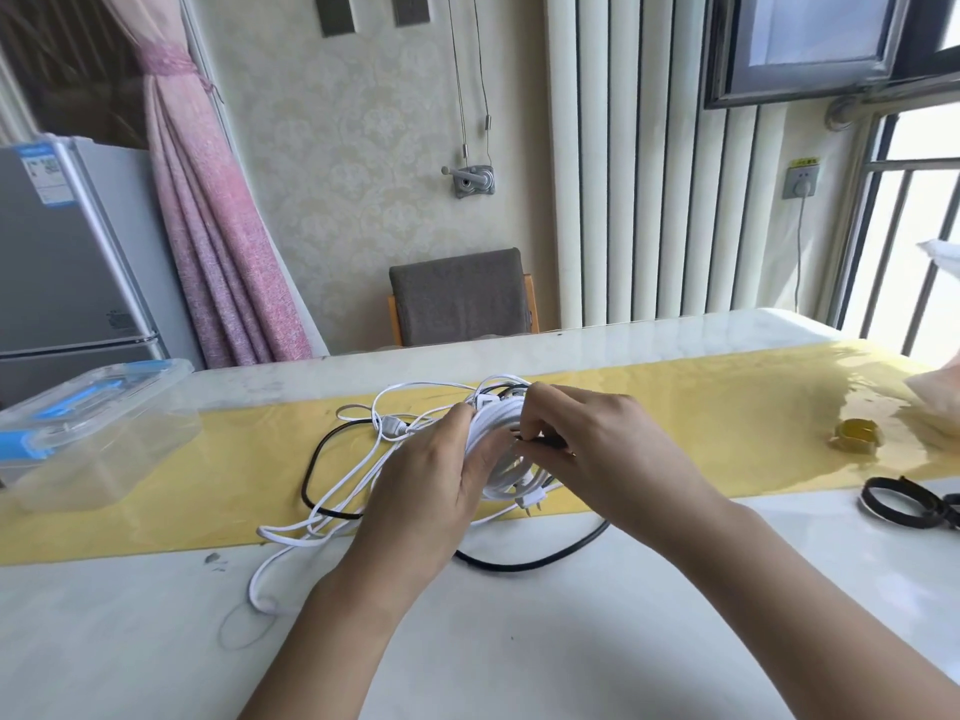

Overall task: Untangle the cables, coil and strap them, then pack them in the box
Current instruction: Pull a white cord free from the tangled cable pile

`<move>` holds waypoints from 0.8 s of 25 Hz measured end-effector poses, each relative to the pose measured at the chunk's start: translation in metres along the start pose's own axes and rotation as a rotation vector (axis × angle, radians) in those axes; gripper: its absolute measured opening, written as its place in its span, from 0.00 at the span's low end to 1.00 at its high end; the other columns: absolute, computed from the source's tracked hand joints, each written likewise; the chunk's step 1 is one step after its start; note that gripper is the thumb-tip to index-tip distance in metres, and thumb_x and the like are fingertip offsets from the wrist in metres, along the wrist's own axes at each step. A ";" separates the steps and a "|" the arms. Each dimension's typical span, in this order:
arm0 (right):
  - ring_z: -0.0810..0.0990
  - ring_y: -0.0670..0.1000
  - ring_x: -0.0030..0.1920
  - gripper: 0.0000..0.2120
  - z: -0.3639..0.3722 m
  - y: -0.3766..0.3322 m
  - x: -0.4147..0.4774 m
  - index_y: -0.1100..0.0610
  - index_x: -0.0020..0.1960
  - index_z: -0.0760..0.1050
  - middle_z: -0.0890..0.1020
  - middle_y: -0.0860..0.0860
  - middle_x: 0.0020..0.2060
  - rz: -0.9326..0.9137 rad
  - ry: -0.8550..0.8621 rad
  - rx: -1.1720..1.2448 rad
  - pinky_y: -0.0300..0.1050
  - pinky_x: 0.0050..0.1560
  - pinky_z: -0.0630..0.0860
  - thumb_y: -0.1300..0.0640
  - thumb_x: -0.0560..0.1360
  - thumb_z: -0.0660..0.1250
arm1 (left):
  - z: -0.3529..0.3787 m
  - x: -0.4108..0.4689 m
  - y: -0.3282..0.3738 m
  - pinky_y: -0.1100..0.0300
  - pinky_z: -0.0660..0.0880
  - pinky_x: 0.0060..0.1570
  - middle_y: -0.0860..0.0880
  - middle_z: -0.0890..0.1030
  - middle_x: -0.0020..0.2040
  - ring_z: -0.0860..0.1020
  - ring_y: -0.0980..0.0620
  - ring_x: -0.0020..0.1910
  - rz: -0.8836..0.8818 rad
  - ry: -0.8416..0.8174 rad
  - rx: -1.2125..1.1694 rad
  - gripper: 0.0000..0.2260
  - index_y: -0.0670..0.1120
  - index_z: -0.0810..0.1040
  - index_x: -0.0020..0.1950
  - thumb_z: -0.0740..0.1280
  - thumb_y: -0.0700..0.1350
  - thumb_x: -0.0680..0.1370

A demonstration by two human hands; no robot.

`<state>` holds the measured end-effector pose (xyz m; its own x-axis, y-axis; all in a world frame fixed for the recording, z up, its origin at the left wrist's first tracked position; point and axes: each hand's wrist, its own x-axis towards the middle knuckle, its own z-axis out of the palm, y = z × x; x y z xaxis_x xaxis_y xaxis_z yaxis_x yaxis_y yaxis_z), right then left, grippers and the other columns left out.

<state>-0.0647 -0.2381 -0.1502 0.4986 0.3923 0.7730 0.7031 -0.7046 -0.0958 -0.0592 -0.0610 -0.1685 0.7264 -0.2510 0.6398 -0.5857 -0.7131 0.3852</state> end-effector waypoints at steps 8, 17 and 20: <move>0.61 0.48 0.31 0.14 0.001 0.005 -0.002 0.52 0.46 0.63 0.72 0.49 0.41 0.019 0.096 -0.071 0.46 0.26 0.69 0.56 0.67 0.68 | 0.004 -0.002 0.008 0.64 0.63 0.32 0.57 0.70 0.32 0.68 0.57 0.33 0.056 -0.009 -0.099 0.21 0.47 0.71 0.46 0.52 0.64 0.78; 0.61 0.49 0.30 0.14 0.000 0.003 -0.003 0.52 0.45 0.63 0.72 0.47 0.37 -0.020 0.119 -0.125 0.43 0.24 0.67 0.57 0.67 0.68 | 0.004 -0.003 0.011 0.64 0.74 0.49 0.59 0.81 0.49 0.79 0.61 0.50 -0.011 -0.076 -0.332 0.17 0.57 0.73 0.61 0.55 0.62 0.78; 0.58 0.47 0.33 0.11 0.000 0.003 -0.003 0.53 0.44 0.63 0.71 0.47 0.42 -0.028 0.125 -0.094 0.41 0.27 0.66 0.56 0.70 0.66 | 0.002 -0.002 0.016 0.68 0.71 0.45 0.61 0.81 0.47 0.78 0.62 0.45 -0.009 -0.096 -0.382 0.11 0.59 0.74 0.59 0.58 0.58 0.80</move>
<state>-0.0644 -0.2413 -0.1530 0.4080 0.3400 0.8473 0.6626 -0.7488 -0.0186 -0.0695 -0.0733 -0.1654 0.7521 -0.3183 0.5771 -0.6574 -0.4251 0.6222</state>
